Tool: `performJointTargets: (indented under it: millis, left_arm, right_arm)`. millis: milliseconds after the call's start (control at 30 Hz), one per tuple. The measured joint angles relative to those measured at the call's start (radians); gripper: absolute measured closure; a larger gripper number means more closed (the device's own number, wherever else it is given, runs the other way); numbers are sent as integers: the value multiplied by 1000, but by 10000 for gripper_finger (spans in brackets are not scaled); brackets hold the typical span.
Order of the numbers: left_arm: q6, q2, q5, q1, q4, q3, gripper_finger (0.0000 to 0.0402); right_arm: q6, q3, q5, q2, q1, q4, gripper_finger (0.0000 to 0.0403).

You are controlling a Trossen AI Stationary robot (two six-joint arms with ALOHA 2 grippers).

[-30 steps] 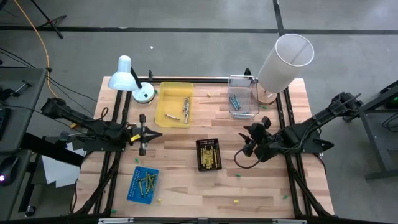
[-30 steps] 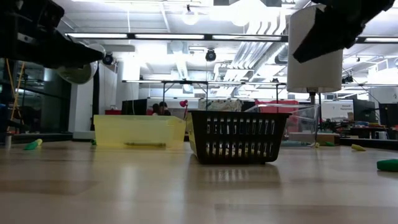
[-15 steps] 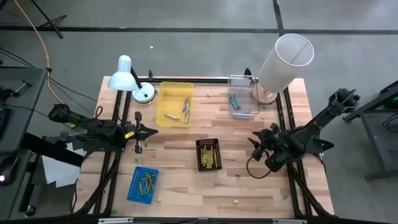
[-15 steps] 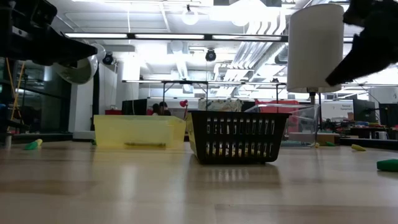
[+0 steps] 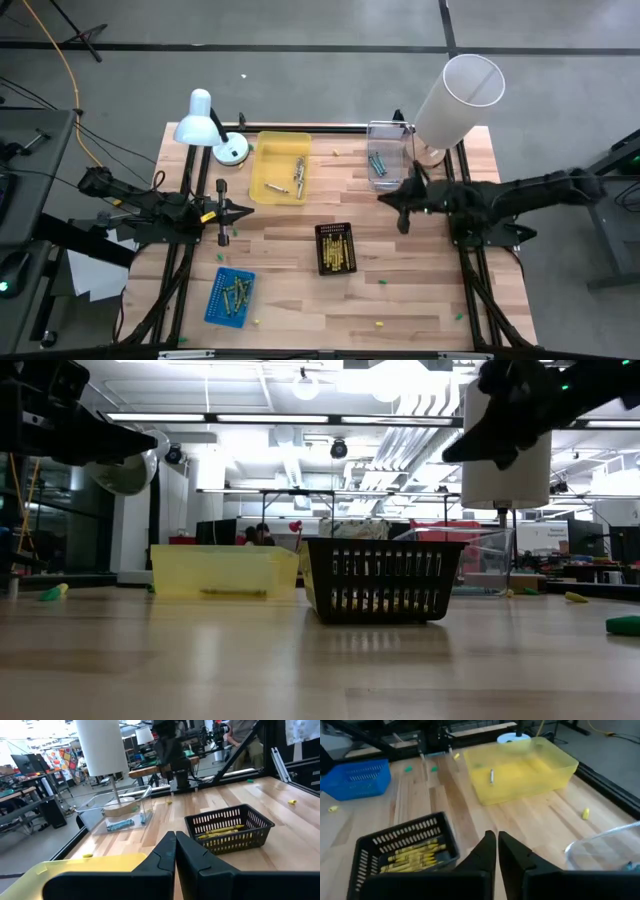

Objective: Sort crayons
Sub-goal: Return to Home Position

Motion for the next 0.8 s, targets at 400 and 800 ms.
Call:
performJointTargets:
  millis: [400, 800]
  left_arm:
    - [1, 0, 0, 0, 0, 0, 402]
    - [1, 0, -1, 0, 0, 0, 402]
  right_arm:
    - [-83, -136, -263, -147, -164, 8, 401]
    - [-37, -423, -265, -492, -153, 120, 402]
